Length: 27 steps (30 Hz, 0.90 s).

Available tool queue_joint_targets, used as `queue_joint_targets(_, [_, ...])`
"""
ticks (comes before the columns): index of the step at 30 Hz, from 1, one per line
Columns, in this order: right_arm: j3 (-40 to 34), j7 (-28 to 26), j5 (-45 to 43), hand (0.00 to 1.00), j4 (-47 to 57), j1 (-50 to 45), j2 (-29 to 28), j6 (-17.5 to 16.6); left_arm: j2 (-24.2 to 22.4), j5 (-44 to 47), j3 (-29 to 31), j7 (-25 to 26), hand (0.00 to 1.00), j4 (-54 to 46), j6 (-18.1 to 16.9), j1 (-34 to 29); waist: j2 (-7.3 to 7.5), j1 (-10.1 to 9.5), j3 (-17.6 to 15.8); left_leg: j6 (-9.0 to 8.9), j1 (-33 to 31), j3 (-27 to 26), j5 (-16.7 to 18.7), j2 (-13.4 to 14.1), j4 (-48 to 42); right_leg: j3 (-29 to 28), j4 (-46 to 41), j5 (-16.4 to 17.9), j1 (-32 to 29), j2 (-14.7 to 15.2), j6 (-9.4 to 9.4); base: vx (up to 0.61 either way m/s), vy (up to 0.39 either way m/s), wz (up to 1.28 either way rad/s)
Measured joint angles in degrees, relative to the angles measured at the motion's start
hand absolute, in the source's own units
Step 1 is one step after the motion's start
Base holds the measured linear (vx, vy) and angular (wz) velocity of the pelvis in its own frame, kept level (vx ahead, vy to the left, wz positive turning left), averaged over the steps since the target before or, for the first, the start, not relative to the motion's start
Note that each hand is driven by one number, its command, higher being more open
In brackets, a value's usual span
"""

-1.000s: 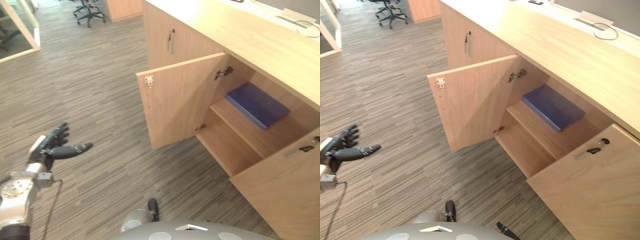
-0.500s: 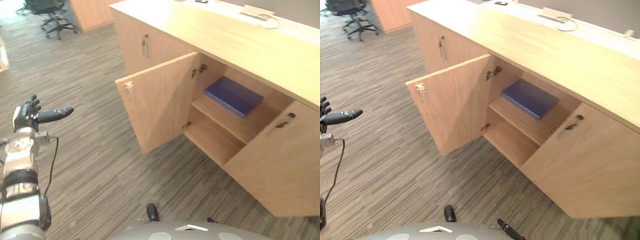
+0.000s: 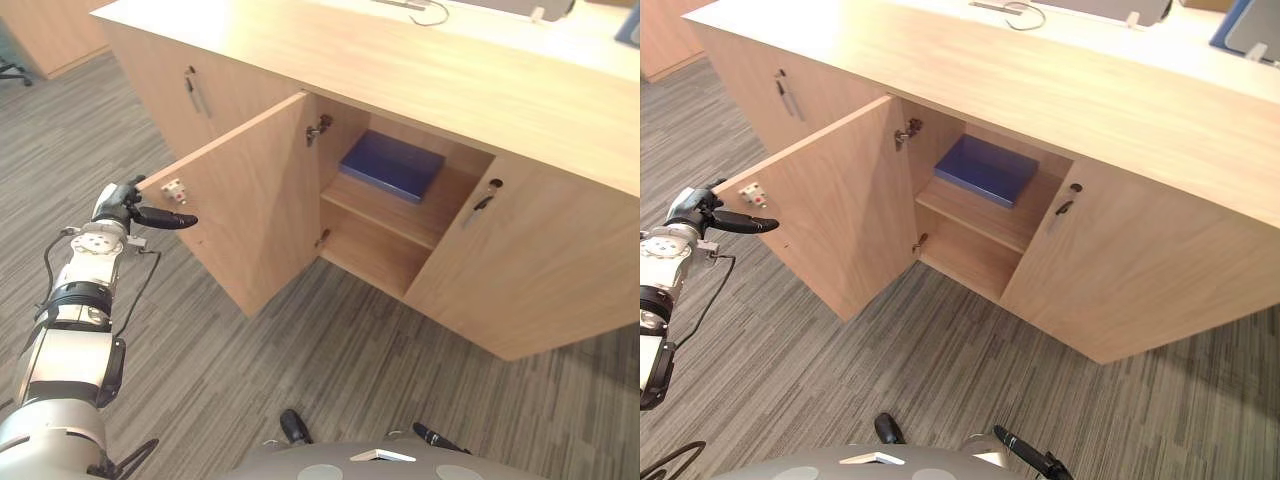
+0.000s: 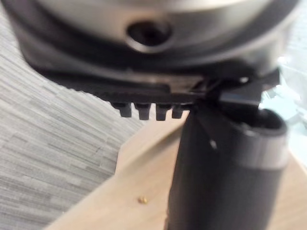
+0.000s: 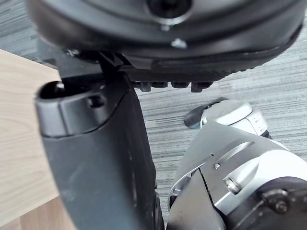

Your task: Walk over to the cabinet, pick up the folder, carry it to the office cabinet, place the folder inside the office cabinet, then close the office cabinet door

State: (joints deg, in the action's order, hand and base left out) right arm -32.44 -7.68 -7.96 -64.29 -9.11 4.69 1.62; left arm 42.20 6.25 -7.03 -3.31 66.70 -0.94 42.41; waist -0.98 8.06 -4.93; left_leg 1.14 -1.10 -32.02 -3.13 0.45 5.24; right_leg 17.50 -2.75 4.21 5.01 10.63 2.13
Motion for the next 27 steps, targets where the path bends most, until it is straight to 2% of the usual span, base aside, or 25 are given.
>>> queue_joint_targets(7, [3.6,1.1,-1.8,1.00,-0.1,-0.2,0.1,-0.7,0.0,-0.1,-2.0,1.9,1.00,1.6,0.2,0.6,-0.02,-1.48,0.0,0.45,1.8,-0.8,-0.3,1.2,-0.3,-2.0,-1.2,-1.3,0.0,-1.1,-1.18,0.07,-0.020,-0.12])
queue_joint_targets(9, [4.1,1.2,-1.8,1.00,-0.1,-0.1,0.0,-0.9,0.0,-0.1,-2.9,2.2,1.00,1.6,0.2,1.0,-0.04,-1.57,0.0,0.53,1.7,-0.6,-0.4,2.2,-0.3,-2.1,-1.2,-2.6,-0.1,-1.8,-0.89,0.03,-0.038,-0.03])
queue_joint_targets(14, [5.6,1.7,-2.0,1.00,-0.1,-0.1,-0.1,-1.0,-2.1,1.3,-4.3,2.9,1.00,-1.8,1.0,0.9,-0.07,-1.84,-0.1,0.93,0.9,0.5,-0.9,2.0,-0.3,-2.1,-1.2,-3.6,-0.5,-1.6,0.21,-0.02,-0.014,0.11])
queue_joint_targets(15, [5.7,1.8,-2.0,1.00,0.0,-0.1,-0.1,-1.0,-2.7,2.6,-5.3,3.1,1.00,-4.4,1.6,0.4,-0.07,-1.93,-0.1,1.12,0.3,1.0,-1.2,2.0,-0.3,-2.0,-1.2,-3.8,-0.9,-1.6,0.41,-0.06,0.008,0.27])
queue_joint_targets(18, [5.9,1.9,-2.0,1.00,0.1,0.0,0.0,-1.2,-2.8,6.9,-7.9,3.6,1.00,-20.4,2.0,-7.1,0.10,-2.53,-0.2,1.15,-1.7,2.7,-2.0,1.3,-0.3,-1.7,-1.2,-4.0,-2.1,-0.8,0.87,-0.09,0.023,0.28])
queue_joint_targets(19, [6.1,1.9,-2.0,1.00,0.1,0.0,0.1,-1.2,-3.0,10.2,-9.5,3.6,1.00,-30.4,1.9,-13.0,0.08,-2.96,-0.2,1.15,-1.8,3.2,-2.1,0.9,-0.2,-1.3,-1.3,-3.9,-2.1,-0.6,0.94,-0.07,0.021,0.14])
queue_joint_targets(21, [6.5,1.9,-2.0,1.00,0.2,0.1,0.1,-1.2,-3.3,13.6,-12.3,3.2,1.00,-39.8,0.5,-18.5,0.09,-3.15,-0.2,1.37,-2.1,3.6,-2.3,0.3,-0.1,-0.6,-1.3,-3.8,-2.0,-0.1,1.18,-0.09,0.038,0.17])
queue_joint_targets(23, [8.4,2.0,-1.5,1.00,0.4,0.6,0.5,-1.1,-6.6,21.3,-18.5,-1.0,1.00,-50.2,-1.8,-24.5,0.16,-3.14,-0.2,0.79,-2.5,3.9,-1.9,-1.0,0.0,-0.4,-1.3,-2.7,-2.0,1.2,2.00,-0.13,0.069,0.12])
queue_joint_targets(25, [10.2,2.0,-1.3,1.00,0.5,1.2,0.9,-1.0,-9.8,24.0,-21.9,-1.8,1.00,-53.8,-2.8,-27.4,0.22,-3.05,-0.2,0.78,-2.5,3.9,-1.8,-1.9,0.0,-0.3,-1.7,-0.7,-2.1,2.2,1.43,-0.11,0.050,-0.01])
queue_joint_targets(26, [11.0,2.0,-1.2,1.00,0.7,1.5,1.1,-1.1,-12.0,26.8,-23.8,-3.2,1.00,-55.4,-2.9,-28.9,0.31,-3.03,-0.2,0.77,-2.5,3.8,-1.8,-2.6,0.0,-0.4,-2.0,1.4,-2.1,2.9,1.81,-0.14,0.044,0.03])
queue_joint_targets(27, [11.8,2.0,-1.2,1.00,1.1,1.9,1.7,-1.0,-14.7,28.5,-27.4,-5.0,1.00,-56.9,-3.3,-30.7,-0.33,-2.89,-0.3,0.60,-2.6,4.0,-1.8,-3.0,0.0,-0.5,-2.4,1.9,-2.4,3.2,3.03,-0.16,0.059,-0.01])
